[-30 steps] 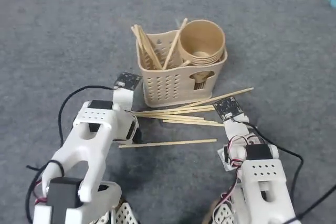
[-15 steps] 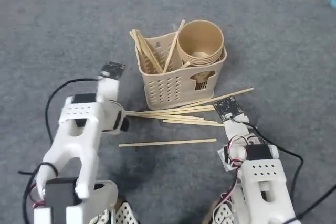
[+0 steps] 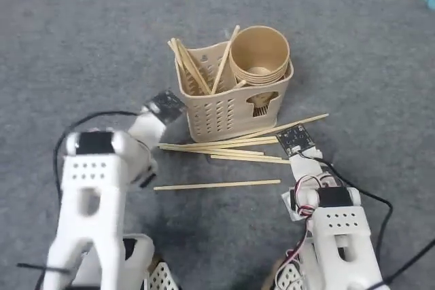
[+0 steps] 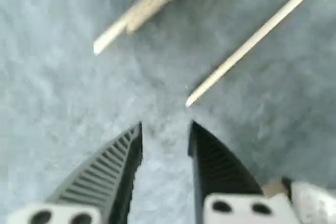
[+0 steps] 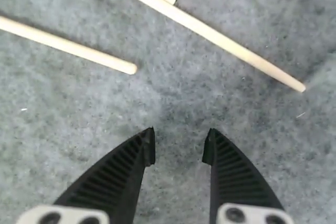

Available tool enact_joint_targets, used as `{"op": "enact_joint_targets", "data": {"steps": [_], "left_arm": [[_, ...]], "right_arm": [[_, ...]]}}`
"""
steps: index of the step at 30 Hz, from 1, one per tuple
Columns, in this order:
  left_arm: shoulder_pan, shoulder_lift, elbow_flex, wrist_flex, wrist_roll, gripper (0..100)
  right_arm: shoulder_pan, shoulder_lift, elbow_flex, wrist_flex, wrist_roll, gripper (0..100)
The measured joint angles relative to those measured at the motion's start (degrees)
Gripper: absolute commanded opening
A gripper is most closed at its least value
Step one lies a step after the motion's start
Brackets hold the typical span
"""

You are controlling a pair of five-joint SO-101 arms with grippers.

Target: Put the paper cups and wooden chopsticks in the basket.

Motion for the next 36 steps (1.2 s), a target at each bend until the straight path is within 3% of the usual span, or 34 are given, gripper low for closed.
{"op": "enact_joint_targets", "data": {"steps": [4, 8, 27, 31, 36], "left_arm": [[9.93, -3.87, 6.59, 0.35, -0.18, 17], [16.26, -4.40, 11.60, -4.48, -0.53, 17], [17.23, -4.57, 22.42, -22.86, -0.62, 17], [16.70, -4.57, 25.49, -28.04, 2.99, 17], [16.18, -4.57, 25.76, -28.92, 4.13, 17]], "right_arm": [[0.00, 0.00, 0.00, 0.00, 0.00, 15.8], [0.00, 0.00, 0.00, 0.00, 0.00, 15.8], [0.00, 0.00, 0.00, 0.00, 0.00, 15.8], [0.00, 0.00, 0.00, 0.00, 0.00, 15.8], [0.00, 0.00, 0.00, 0.00, 0.00, 15.8]]}}
